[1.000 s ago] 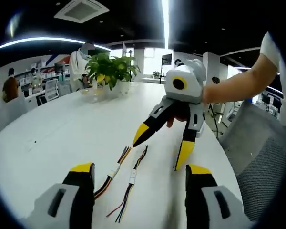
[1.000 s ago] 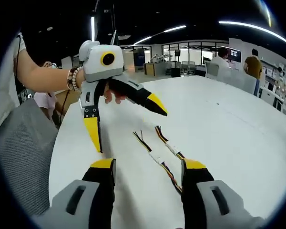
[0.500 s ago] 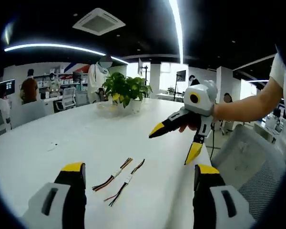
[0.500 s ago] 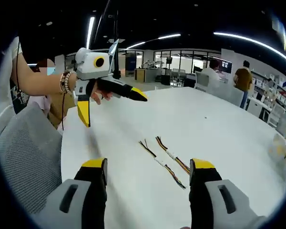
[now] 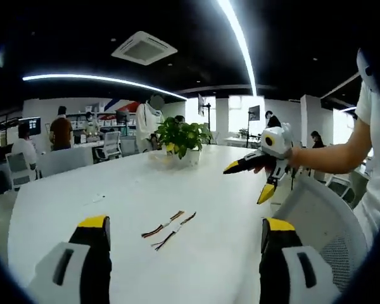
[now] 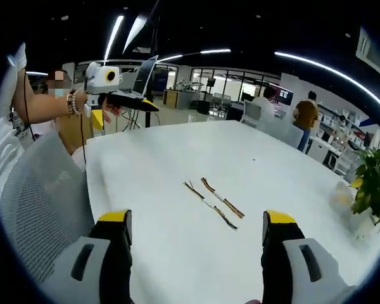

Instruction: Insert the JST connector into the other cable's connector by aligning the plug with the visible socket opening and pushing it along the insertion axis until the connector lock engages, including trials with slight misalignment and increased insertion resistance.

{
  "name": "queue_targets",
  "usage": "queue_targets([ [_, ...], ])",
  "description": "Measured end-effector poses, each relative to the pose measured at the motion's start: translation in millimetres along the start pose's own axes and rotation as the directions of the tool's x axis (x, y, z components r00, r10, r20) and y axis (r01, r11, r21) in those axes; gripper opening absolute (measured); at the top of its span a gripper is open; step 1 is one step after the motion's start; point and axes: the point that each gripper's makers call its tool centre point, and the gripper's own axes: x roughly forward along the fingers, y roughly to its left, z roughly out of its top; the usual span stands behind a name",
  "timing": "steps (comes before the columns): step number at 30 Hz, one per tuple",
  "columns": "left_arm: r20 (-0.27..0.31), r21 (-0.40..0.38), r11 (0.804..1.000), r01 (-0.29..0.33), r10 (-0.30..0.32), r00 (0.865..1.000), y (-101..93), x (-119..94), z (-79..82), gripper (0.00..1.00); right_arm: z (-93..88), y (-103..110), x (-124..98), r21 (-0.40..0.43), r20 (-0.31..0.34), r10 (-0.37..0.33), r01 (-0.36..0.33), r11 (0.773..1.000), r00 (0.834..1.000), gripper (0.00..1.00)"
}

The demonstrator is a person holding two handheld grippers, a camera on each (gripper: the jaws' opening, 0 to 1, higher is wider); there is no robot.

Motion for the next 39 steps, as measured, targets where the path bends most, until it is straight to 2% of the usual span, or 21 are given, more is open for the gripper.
queue_targets([
  [3, 0.035, -0.027, 0.998, -0.048, 0.049, 0.998, -0.3, -21.4, 3.4, 0.99, 6.1, 1.2, -13.9, 0.003, 0.02, -0.046, 0.046, 0.999, 0.999, 0.87],
  [6, 0.091, -0.108, 0.992, -0.067, 0.077, 0.993, -9.3, -44.4, 5.9, 0.99, 11.9, 3.1, -24.9, -0.002, 0.035, -0.078, 0.078, 0.997, 0.996, 0.88],
  [10, 0.07, -0.115, 0.989, -0.091, 0.1, 0.993, -21.3, -68.3, -7.7, 0.99, 21.7, 13.3, -41.4, 0.022, 0.098, -0.124, 0.123, 0.992, 0.987, 0.88],
  [12, 0.067, -0.125, 0.987, -0.104, 0.113, 0.991, -25.0, -76.1, -12.9, 0.99, 21.9, 18.9, -49.5, 0.016, 0.102, -0.145, 0.144, 0.989, 0.984, 0.88],
  [14, 0.082, -0.168, 0.98, -0.106, 0.12, 0.989, -30.6, -83.0, -18.2, 0.99, 21.5, 23.5, -56.1, 0.018, 0.103, -0.155, 0.154, 0.988, 0.982, 0.87],
  [16, 0.069, -0.201, 0.975, -0.099, 0.115, 0.991, -37.3, -87.7, -25.8, 0.99, 23.0, 29.3, -63.9, 0.046, 0.126, -0.167, 0.162, 0.986, 0.978, 0.87],
  [18, 0.068, -0.213, 0.972, -0.101, 0.117, 0.991, -42.5, -91.5, -28.5, 0.99, 21.4, 34.0, -70.7, 0.065, 0.135, -0.184, 0.176, 0.982, 0.974, 0.87],
  [20, 0.087, -0.222, 0.97, -0.097, 0.119, 0.989, -47.7, -92.9, -28.6, 0.99, 16.8, 36.9, -75.2, 0.074, 0.127, -0.201, 0.193, 0.978, 0.971, 0.86],
  [22, 0.081, -0.23, 0.969, -0.092, 0.114, 0.99, -51.6, -91.9, -32.1, 0.99, 8.7, 40.4, -79.2, 0.082, 0.113, -0.209, 0.201, 0.976, 0.971, 0.85],
  [28, 0.076, -0.289, 0.955, -0.067, 0.093, 0.993, -66.6, -85.6, -38.3, 0.99, -2.2, 35.0, -88.9, 0.139, 0.118, -0.261, 0.245, 0.96, 0.958, 0.82],
  [33, 0.064, -0.27, 0.961, -0.059, 0.079, 0.995, -81.1, -79.5, -38.5, 0.99, -23.1, 31.6, -89.7, 0.137, 0.053, -0.286, 0.277, 0.951, 0.957, 0.8],
  [34, 0.062, -0.267, 0.962, -0.059, 0.078, 0.995, -82.7, -78.6, -39.0, 0.99, -27.6, 30.2, -89.2, 0.147, 0.045, -0.294, 0.285, 0.947, 0.955, 0.79],
  [35, 0.059, -0.275, 0.96, -0.057, 0.076, 0.995, -85.3, -77.3, -39.9, 0.99, -22.0, 29.2, -90.2, 0.229, 0.087, -0.299, 0.273, 0.934, 0.95, 0.78],
  [36, 0.062, -0.286, 0.957, -0.053, 0.073, 0.995, -87.8, -76.8, -39.3, 0.99, -19.4, 27.0, -91.1, 0.234, 0.11, -0.303, 0.272, 0.933, 0.946, 0.77],
  [37, 0.064, -0.287, 0.957, -0.043, 0.064, 0.996, -91.0, -76.4, -38.6, 0.99, -22.1, 24.4, -91.4, 0.231, 0.102, -0.315, 0.286, 0.93, 0.944, 0.77],
  [39, 0.077, -0.296, 0.955, -0.022, 0.047, 0.996, -98.5, -76.0, -33.8, 0.99, -26.9, 22.4, -89.7, 0.28, 0.08, -0.326, 0.293, 0.914, 0.942, 0.77],
])
